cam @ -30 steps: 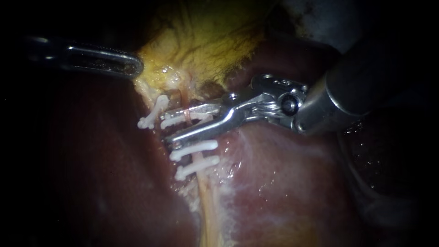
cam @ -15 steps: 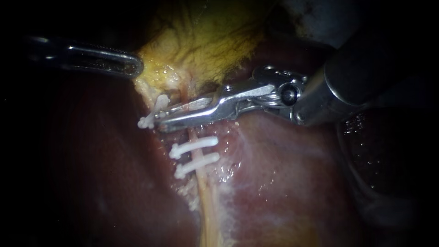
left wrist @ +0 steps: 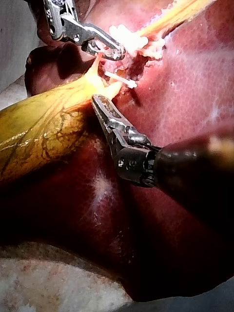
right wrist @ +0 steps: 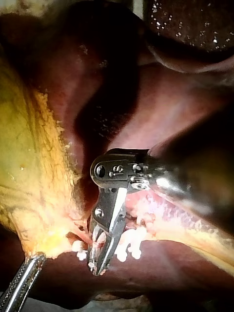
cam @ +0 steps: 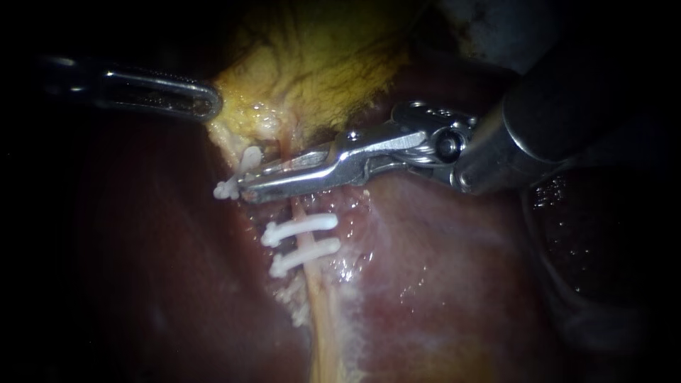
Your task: Clipping third clip right tube
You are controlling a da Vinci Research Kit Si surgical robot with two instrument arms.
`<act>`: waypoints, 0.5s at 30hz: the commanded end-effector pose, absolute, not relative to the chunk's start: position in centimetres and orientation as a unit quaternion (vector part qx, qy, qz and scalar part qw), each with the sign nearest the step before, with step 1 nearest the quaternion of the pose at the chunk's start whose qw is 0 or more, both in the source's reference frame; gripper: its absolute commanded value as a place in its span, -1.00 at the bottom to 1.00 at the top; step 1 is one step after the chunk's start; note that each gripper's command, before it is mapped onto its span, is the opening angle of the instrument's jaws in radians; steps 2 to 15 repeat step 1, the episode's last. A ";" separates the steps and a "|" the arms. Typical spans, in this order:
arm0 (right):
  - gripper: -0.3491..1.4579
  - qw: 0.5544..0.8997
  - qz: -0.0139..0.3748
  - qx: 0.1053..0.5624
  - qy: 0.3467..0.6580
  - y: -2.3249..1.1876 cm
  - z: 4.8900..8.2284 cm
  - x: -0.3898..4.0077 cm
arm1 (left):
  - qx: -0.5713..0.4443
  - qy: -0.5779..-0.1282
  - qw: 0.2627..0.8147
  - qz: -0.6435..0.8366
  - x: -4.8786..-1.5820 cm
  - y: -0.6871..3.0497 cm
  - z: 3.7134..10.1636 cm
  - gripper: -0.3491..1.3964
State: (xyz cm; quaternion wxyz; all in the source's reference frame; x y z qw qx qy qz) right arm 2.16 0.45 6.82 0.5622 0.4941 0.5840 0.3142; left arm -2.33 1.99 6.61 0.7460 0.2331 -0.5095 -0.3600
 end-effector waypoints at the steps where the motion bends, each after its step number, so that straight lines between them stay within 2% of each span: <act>1: -1.00 0.563 0.313 0.495 0.584 0.44 6.83 2.15 | 0.233 -0.510 0.746 -0.360 -2.33 1.99 6.61 -1.00; 15: -1.00 0.563 0.313 0.495 0.584 0.44 6.83 2.15 | 0.233 -0.510 0.746 -0.360 -2.33 1.99 6.61 -1.00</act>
